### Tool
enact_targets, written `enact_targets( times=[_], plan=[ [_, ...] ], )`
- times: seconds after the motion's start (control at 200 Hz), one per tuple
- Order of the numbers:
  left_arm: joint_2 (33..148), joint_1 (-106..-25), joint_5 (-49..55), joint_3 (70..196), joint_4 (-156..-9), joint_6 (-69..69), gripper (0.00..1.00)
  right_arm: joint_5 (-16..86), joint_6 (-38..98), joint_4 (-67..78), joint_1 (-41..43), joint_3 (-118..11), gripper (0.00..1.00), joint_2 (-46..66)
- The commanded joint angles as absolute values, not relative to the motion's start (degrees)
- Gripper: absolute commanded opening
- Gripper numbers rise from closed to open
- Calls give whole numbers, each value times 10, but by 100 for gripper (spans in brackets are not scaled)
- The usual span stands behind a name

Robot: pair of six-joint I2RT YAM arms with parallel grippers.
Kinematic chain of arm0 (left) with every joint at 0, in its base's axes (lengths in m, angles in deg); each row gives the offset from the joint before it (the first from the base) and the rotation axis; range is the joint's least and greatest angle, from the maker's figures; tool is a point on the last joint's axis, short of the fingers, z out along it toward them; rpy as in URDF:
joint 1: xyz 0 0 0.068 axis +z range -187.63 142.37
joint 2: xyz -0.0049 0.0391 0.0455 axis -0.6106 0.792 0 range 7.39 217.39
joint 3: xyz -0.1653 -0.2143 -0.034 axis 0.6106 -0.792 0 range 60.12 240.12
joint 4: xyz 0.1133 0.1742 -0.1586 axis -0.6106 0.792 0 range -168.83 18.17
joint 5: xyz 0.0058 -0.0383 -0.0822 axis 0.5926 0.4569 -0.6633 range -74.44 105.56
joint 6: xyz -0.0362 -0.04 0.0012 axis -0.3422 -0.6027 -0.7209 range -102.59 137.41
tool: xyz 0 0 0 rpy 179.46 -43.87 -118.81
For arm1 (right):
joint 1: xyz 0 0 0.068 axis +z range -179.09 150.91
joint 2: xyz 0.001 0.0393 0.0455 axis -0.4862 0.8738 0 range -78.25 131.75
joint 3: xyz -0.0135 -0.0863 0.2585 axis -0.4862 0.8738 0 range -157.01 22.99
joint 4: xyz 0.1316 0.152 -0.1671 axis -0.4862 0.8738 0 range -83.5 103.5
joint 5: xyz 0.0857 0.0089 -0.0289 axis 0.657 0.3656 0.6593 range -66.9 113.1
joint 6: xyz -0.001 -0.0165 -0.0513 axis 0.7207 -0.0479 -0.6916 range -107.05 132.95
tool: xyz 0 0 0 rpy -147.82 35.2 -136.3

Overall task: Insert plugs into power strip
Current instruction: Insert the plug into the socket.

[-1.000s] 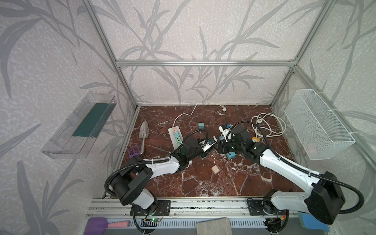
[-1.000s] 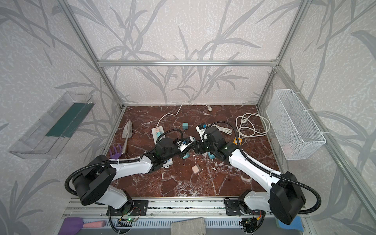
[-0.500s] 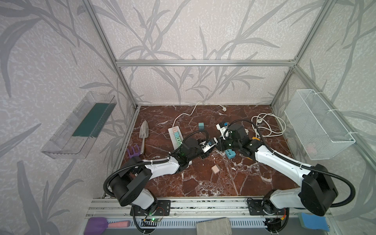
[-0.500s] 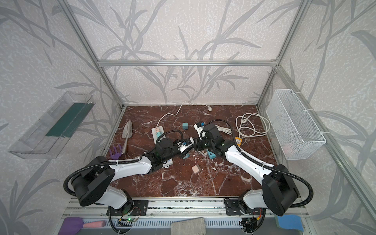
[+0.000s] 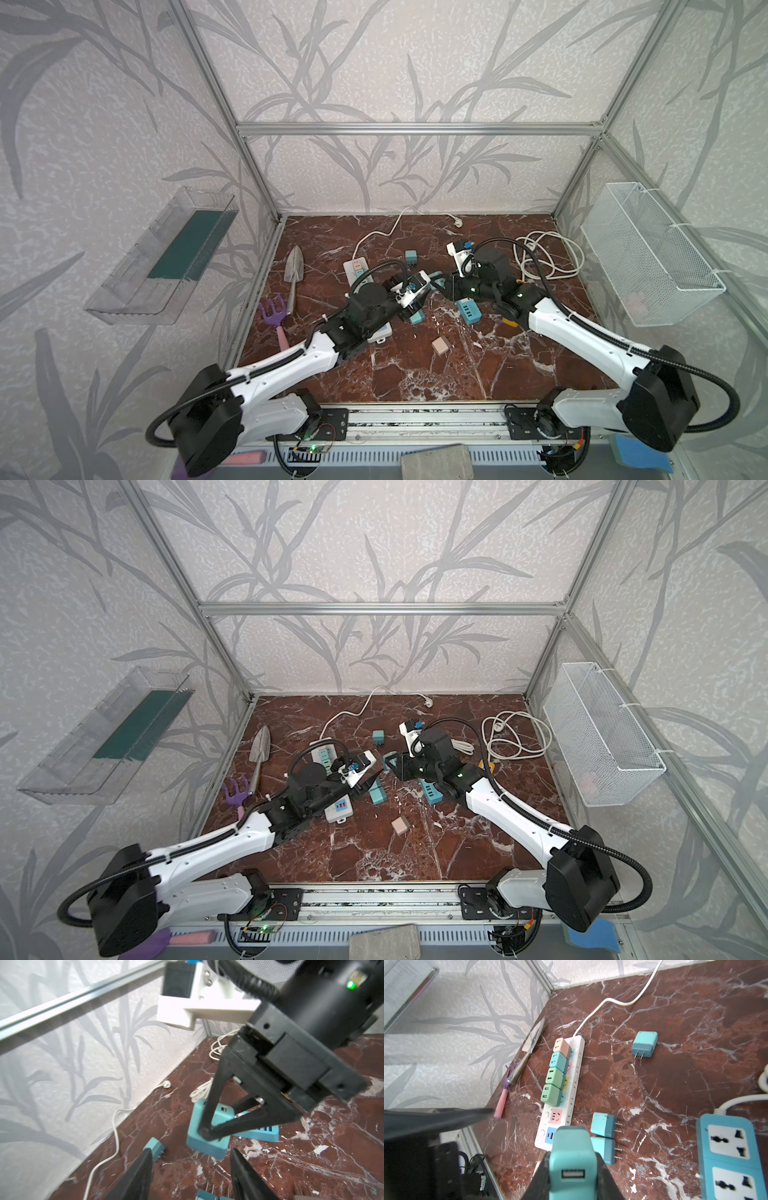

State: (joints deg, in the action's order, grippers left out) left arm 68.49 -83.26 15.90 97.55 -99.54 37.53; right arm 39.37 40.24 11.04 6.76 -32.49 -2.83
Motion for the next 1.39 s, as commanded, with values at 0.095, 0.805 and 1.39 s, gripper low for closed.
enact_targets(
  times=[0.095, 0.805, 1.39],
  plan=[
    [590, -816, 359, 997, -868, 310, 66, 329, 411, 105, 134, -372, 0, 9],
    [559, -615, 466, 1059, -695, -100, 80, 125, 413, 112, 329, -542, 0, 302],
    [554, -616, 445, 1055, -701, -107, 78, 91, 420, 174, 327, -601, 0, 375]
  ],
)
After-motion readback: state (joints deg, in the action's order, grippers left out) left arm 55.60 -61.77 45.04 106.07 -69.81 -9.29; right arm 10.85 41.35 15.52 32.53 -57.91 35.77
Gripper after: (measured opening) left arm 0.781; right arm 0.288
